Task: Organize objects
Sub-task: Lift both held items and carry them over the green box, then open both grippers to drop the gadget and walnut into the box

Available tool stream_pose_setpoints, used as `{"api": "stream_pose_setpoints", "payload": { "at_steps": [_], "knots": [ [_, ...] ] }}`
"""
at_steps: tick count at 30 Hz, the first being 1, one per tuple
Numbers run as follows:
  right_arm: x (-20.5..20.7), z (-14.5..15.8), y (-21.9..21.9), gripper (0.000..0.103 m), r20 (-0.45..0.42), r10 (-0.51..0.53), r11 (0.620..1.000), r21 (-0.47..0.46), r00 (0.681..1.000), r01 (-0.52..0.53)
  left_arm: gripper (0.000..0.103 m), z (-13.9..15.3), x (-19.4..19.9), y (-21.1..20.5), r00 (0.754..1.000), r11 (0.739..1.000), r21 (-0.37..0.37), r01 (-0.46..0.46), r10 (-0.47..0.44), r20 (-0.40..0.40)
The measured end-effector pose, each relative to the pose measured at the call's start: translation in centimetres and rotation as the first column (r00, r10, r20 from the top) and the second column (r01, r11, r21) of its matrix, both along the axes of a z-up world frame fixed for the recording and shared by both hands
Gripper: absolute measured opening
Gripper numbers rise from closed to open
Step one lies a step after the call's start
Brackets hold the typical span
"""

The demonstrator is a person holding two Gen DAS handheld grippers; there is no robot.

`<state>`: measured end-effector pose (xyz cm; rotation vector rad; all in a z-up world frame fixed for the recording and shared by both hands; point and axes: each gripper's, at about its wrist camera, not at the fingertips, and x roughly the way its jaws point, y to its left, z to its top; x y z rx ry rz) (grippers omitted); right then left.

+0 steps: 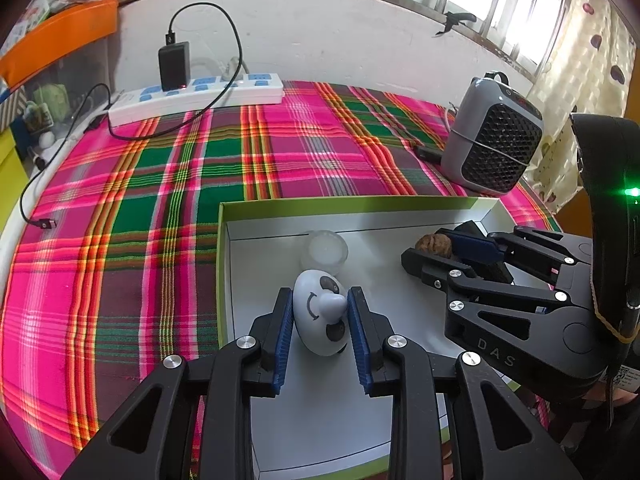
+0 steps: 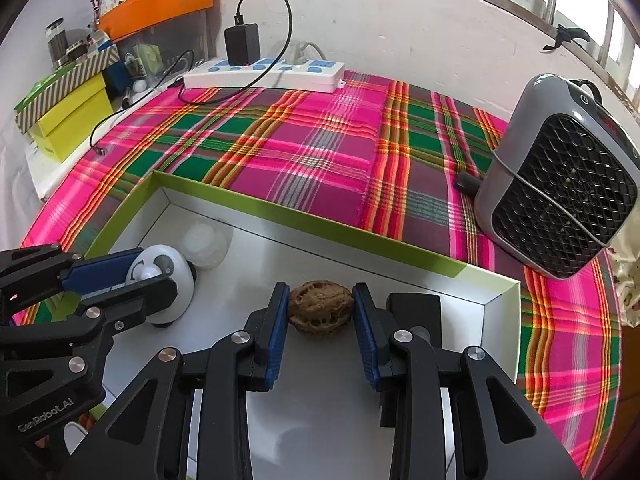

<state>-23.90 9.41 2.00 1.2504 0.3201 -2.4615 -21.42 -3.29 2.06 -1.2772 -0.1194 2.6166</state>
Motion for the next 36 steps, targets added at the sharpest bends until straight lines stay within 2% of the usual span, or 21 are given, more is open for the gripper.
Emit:
{"api": "stream_pose_setpoints", "payload": {
  "at_steps": [9, 12, 21, 27, 36],
  "knots": [
    [-0.1, 0.1, 0.1, 0.034, 0.0, -0.01, 1.0, 0.001, 1.0, 0.01, 0.026, 0.0, 0.0, 0.0, 1.0, 1.0, 0.001, 0.0, 0.0, -0.001],
    [-0.1, 0.1, 0.0, 0.044, 0.0, -0.012, 1.0, -0.001, 1.0, 0.012, 0.027, 0.0, -0.1, 0.0, 1.0, 1.0, 0.003, 0.0, 0.0, 0.0],
    [0.2, 0.3, 0.1, 0.045, -0.004, -0.018, 1.0, 0.0, 1.0, 0.018, 0.03, -0.1, 0.2, 0.2, 1.0, 1.0, 0.005, 0.0, 0.0, -0.002],
    [0.6, 0.5, 0.3, 0.05, -0.015, -0.022, 1.0, -0.01, 1.0, 0.022, 0.036, 0.3, 0.7, 0.0, 1.0, 1.0, 0.002, -0.01, 0.01, -0.012],
    [2.1, 1.8, 0.7, 0.051, -0.042, -0.032, 0.999, -0.033, 0.999, 0.03, 0.037, 1.4, 2.4, -0.7, 0.999, 0.999, 0.01, -0.032, 0.032, -0.038]
  ]
}}
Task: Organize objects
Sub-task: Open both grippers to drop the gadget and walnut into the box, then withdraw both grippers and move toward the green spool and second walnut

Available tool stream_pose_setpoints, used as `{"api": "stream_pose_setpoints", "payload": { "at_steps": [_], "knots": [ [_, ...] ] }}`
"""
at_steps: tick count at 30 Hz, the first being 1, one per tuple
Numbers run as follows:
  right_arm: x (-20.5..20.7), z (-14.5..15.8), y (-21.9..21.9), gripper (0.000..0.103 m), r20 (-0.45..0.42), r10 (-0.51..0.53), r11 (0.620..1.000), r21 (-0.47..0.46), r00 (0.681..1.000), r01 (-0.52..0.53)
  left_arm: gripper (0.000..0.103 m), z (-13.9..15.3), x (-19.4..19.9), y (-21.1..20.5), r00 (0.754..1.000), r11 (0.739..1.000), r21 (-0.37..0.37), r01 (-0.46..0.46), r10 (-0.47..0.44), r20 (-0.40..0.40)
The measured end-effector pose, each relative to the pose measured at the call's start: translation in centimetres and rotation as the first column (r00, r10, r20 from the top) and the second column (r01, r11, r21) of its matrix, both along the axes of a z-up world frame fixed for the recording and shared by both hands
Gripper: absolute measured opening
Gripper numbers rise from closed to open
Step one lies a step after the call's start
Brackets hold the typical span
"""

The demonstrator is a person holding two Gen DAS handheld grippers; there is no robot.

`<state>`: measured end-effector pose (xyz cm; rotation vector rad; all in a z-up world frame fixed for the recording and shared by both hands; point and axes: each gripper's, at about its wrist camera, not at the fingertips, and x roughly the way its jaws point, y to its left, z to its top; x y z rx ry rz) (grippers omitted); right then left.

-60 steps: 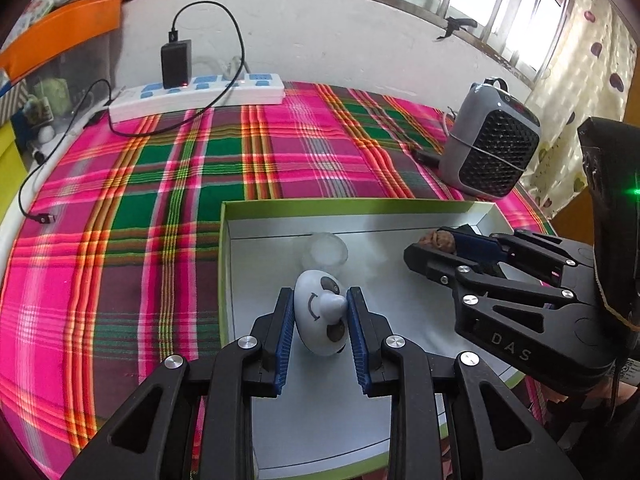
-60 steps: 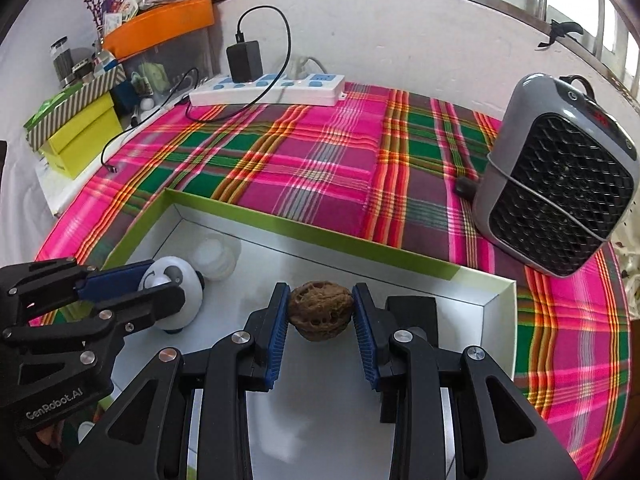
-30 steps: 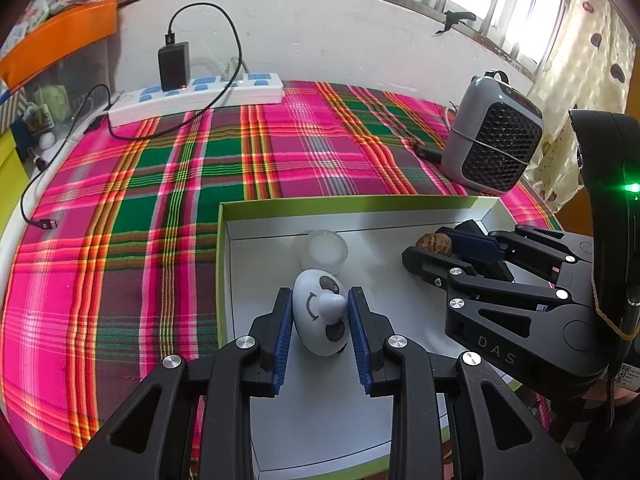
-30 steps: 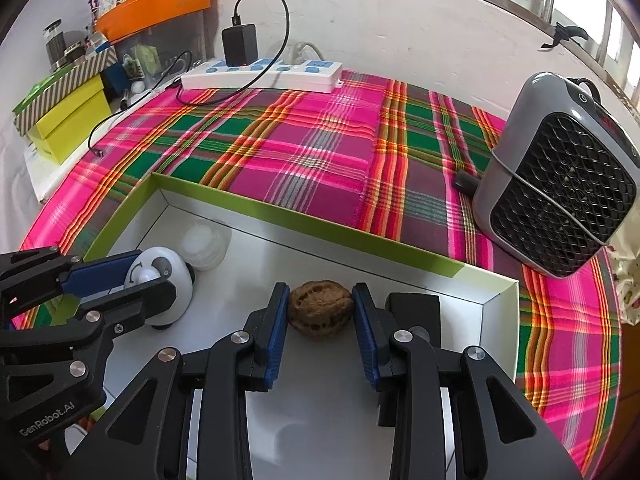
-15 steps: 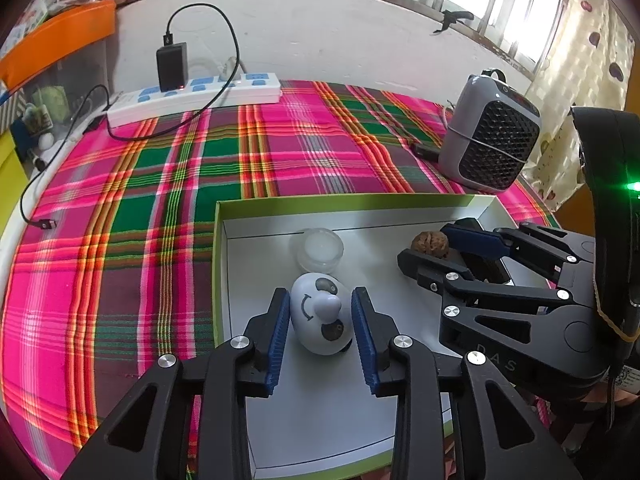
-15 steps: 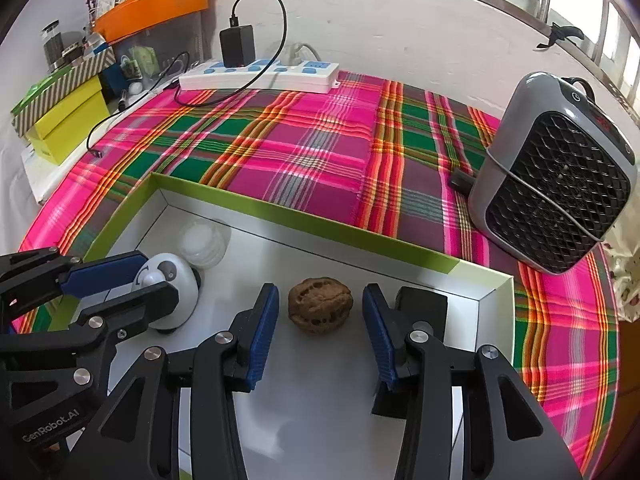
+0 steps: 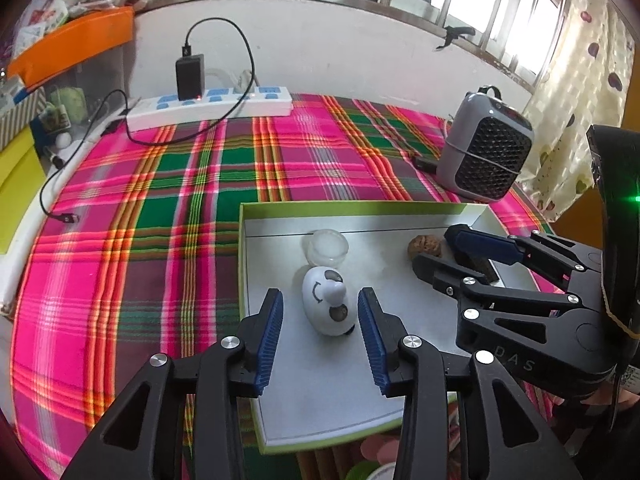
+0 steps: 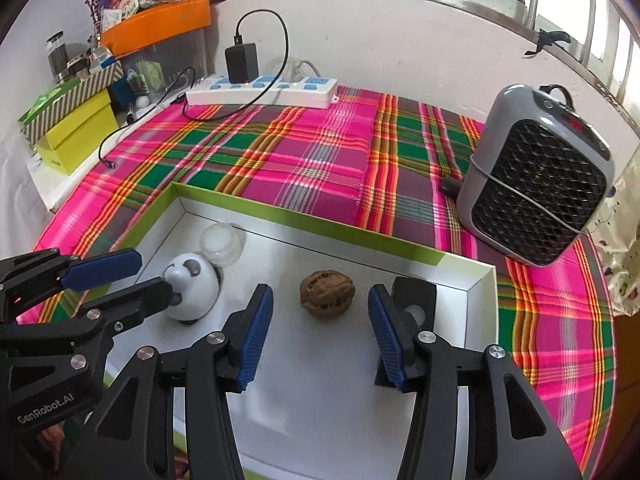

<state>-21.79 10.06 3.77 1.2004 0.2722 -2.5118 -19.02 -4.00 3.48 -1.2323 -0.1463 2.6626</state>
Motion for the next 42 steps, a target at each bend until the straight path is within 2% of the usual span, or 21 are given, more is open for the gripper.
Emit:
{"api": "stream_pose_setpoints", "payload": {
  "at_steps": [7, 23, 35, 42],
  "knots": [
    [1.8, 1.1, 0.5, 0.051, -0.025, -0.013, 1.0, -0.02, 1.0, 0.012, 0.037, 0.5, 1.8, -0.1, 1.0, 1.0, -0.012, -0.01, 0.01, -0.018],
    [7.7, 3.0, 2.6, 0.051, -0.094, -0.06, 0.995, -0.088, 0.994, 0.052, 0.037, 1.5, 7.6, -1.2, 0.997, 1.0, 0.015, -0.024, 0.025, -0.071],
    [12.0, 2.0, 4.1, 0.051, -0.101, -0.098, 0.99, -0.11, 0.99, 0.087, 0.037, 1.0, 10.8, -1.2, 0.998, 1.0, 0.021, -0.009, 0.011, -0.07],
    [14.5, 1.1, 3.9, 0.051, -0.1, -0.054, 0.991, -0.126, 0.994, 0.042, 0.037, 0.3, 12.8, -1.5, 0.998, 0.999, 0.03, -0.012, 0.014, -0.059]
  ]
}}
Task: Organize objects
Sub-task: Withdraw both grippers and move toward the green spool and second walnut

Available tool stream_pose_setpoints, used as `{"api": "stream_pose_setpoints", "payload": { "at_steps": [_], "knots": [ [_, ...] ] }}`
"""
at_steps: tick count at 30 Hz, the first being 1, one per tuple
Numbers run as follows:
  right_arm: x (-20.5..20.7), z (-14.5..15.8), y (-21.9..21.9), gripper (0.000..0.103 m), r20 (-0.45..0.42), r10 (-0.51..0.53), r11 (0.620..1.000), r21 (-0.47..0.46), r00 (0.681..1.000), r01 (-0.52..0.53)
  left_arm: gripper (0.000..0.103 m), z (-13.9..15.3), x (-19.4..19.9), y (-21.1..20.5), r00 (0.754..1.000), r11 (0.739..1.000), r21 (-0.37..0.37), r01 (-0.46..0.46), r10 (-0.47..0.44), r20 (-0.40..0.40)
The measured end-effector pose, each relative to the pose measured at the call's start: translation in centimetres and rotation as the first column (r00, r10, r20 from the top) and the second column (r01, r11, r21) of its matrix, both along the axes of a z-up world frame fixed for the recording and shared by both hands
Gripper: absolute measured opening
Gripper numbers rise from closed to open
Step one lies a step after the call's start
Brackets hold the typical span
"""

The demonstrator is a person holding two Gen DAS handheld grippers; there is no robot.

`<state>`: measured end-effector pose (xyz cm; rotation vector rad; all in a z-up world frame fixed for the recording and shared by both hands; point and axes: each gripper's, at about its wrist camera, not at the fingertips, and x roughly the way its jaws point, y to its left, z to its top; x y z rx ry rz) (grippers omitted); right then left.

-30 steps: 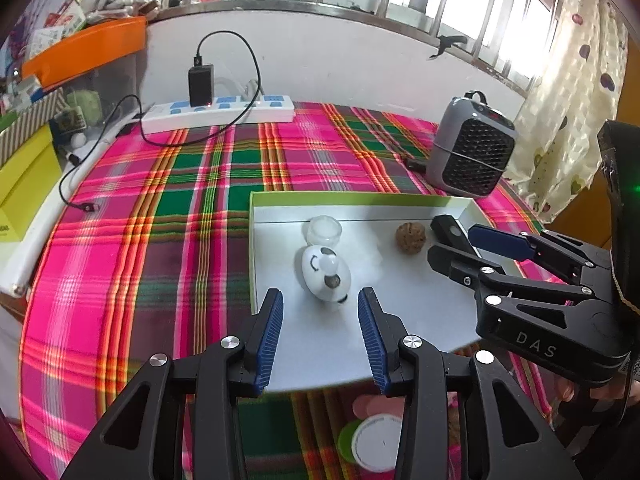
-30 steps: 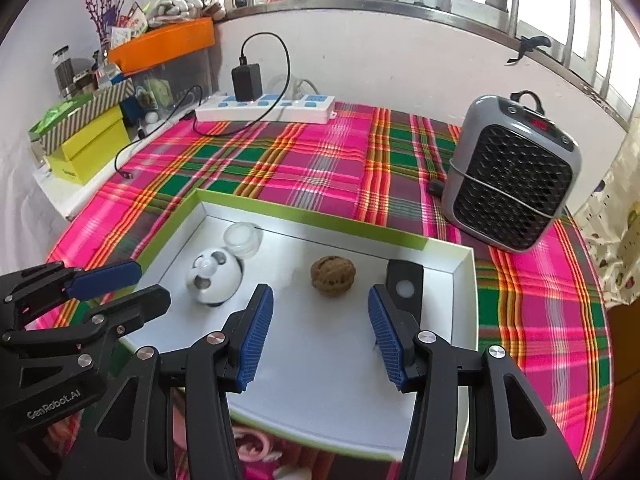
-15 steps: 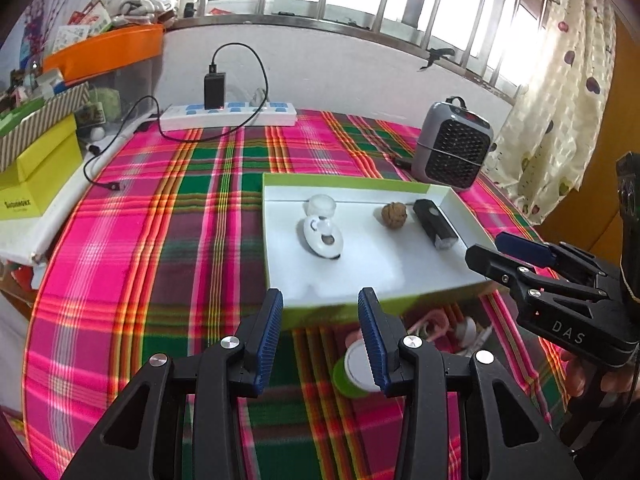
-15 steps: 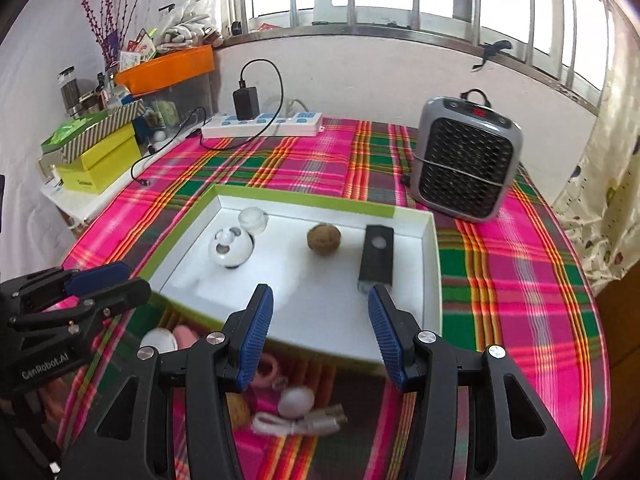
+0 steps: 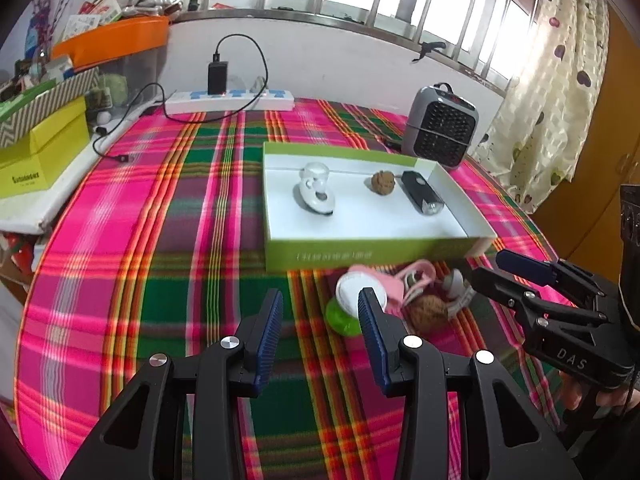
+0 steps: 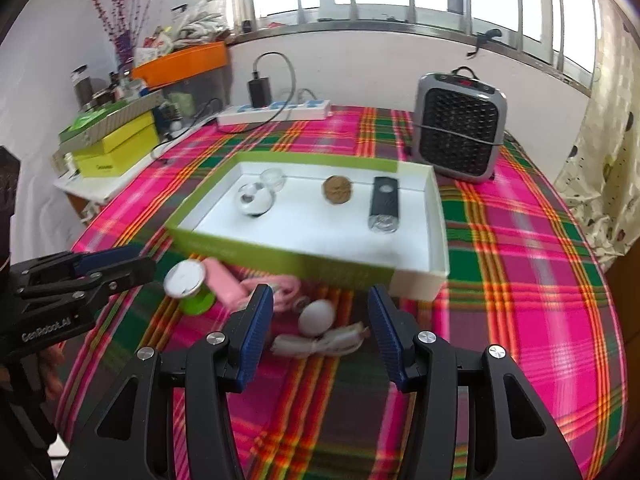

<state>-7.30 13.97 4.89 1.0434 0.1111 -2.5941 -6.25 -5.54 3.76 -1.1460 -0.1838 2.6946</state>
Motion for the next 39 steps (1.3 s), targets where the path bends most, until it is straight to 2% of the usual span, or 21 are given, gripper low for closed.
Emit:
{"api": "stream_pose_setpoints", "payload": {
  "at_steps": [12, 26, 33, 36, 39],
  "knots": [
    [1.8, -1.6, -2.4, 0.051, 0.031, 0.104, 0.995, -0.001, 0.994, -0.104, 0.037, -0.1, 2.6, -0.7, 0.999, 0.999, -0.007, -0.035, 0.035, 0.003],
    [0.9, -3.1, -4.0, 0.051, 0.086, 0.138, 0.988, 0.064, 0.987, -0.144, 0.037, 0.6, 4.1, -0.5, 0.998, 0.998, -0.02, -0.055, 0.055, -0.012],
    [0.7, -3.1, -4.7, 0.051, 0.085, 0.163, 0.982, 0.079, 0.983, -0.17, 0.037, 0.7, 4.5, -0.9, 0.997, 0.997, -0.019, -0.079, 0.079, -0.014],
    [0.7, -3.2, -5.1, 0.039, 0.085, 0.174, 0.98, 0.088, 0.981, -0.181, 0.037, 0.7, 4.6, -1.0, 0.997, 0.996, -0.018, -0.083, 0.083, -0.013],
    [0.8, -3.3, -5.4, 0.036, 0.087, 0.183, 0.977, 0.094, 0.979, -0.191, 0.037, 0.7, 4.6, -1.0, 0.997, 0.997, -0.017, -0.081, 0.081, -0.013]
  ]
}}
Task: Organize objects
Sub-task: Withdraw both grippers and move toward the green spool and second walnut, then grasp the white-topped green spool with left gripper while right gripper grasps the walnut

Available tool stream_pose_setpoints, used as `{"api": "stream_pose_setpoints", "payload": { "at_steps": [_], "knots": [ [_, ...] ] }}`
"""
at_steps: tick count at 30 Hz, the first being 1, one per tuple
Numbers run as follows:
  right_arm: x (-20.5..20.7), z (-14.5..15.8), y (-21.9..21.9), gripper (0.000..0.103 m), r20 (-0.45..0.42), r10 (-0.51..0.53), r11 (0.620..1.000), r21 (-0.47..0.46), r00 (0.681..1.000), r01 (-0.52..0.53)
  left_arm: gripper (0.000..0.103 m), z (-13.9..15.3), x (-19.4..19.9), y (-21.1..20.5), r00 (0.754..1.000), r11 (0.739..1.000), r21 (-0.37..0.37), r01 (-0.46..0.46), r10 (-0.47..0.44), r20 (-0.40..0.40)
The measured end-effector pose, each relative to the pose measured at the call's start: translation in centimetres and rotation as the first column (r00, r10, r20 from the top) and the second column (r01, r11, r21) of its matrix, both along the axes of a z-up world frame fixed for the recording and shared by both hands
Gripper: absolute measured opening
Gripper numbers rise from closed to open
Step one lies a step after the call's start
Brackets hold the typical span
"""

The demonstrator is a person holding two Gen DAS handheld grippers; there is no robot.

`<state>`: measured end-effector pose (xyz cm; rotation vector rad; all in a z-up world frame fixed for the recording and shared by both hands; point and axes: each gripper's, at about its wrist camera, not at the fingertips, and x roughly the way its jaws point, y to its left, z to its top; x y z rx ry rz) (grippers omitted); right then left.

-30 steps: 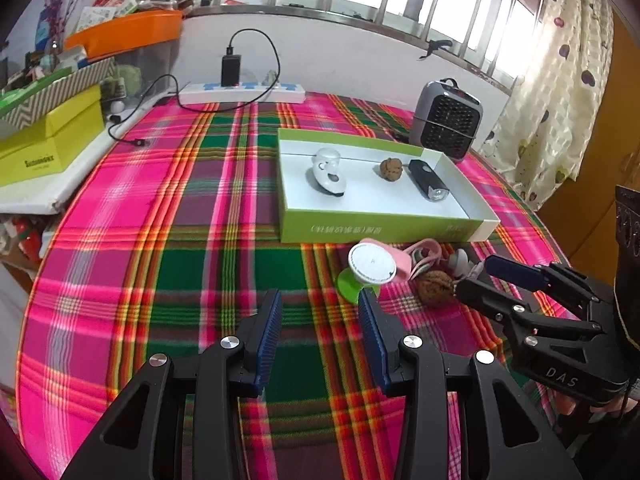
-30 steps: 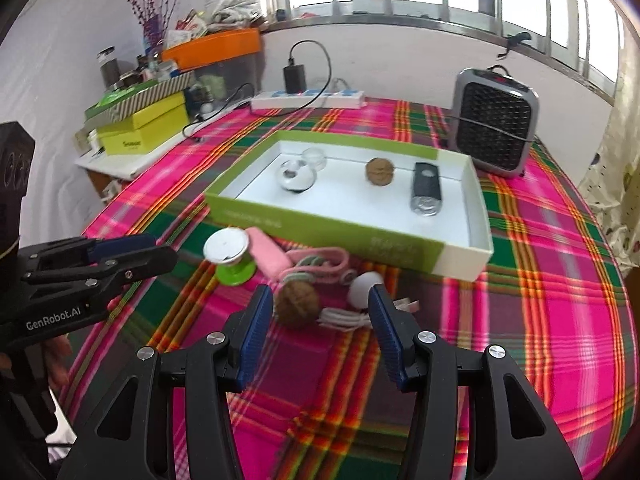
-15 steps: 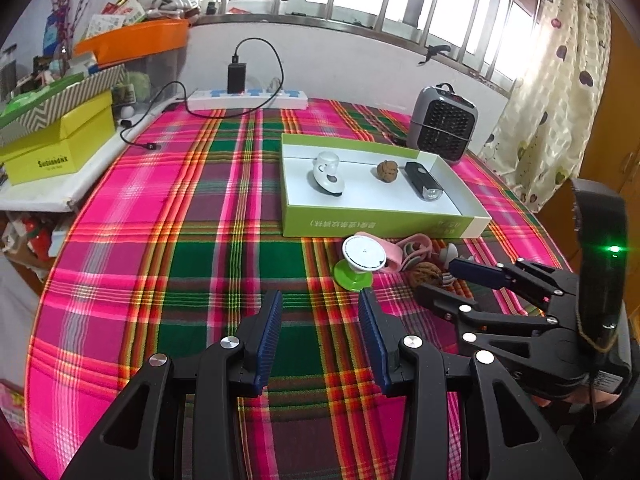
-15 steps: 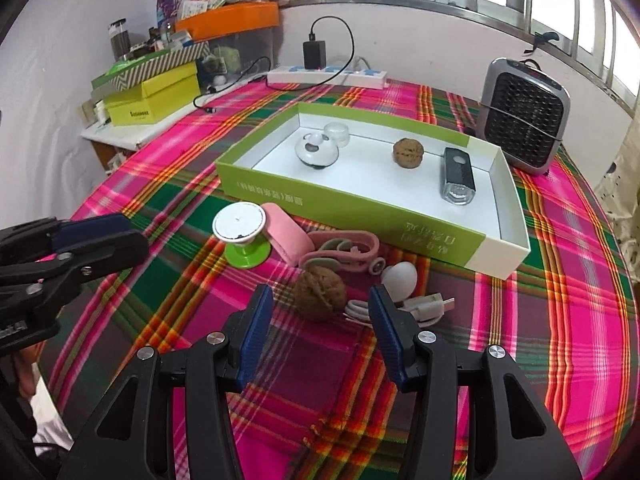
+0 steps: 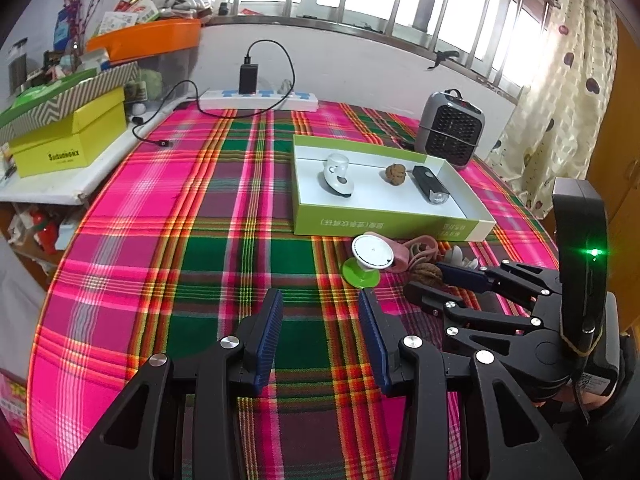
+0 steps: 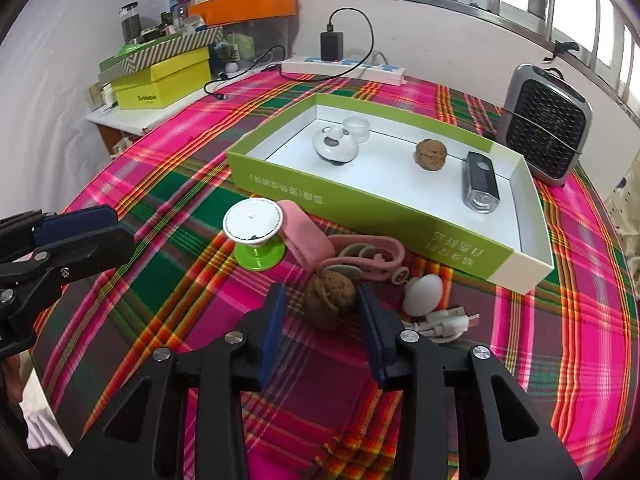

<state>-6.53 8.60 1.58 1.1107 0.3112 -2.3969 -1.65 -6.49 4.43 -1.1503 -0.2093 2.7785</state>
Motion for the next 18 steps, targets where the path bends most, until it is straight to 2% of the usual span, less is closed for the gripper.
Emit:
{"api": "stream_pose_setpoints", "payload": {
  "at_steps": [3, 11, 18],
  "knots": [
    [0.0, 0.0, 0.0, 0.029, -0.002, -0.002, 1.0, -0.001, 1.0, 0.002, 0.037, 0.0, 0.0, 0.0, 1.0, 1.0, 0.001, 0.002, -0.002, -0.001],
    [0.2, 0.0, 0.3, 0.029, 0.001, -0.003, 1.0, -0.021, 1.0, 0.004, 0.037, -0.3, -0.3, 0.0, 1.0, 1.0, 0.021, 0.012, -0.012, 0.003],
    [0.8, 0.7, 1.1, 0.029, -0.008, -0.009, 0.998, -0.065, 1.0, 0.008, 0.037, -0.5, -1.3, 0.8, 0.998, 0.997, 0.054, 0.058, -0.058, 0.004]
  ]
}}
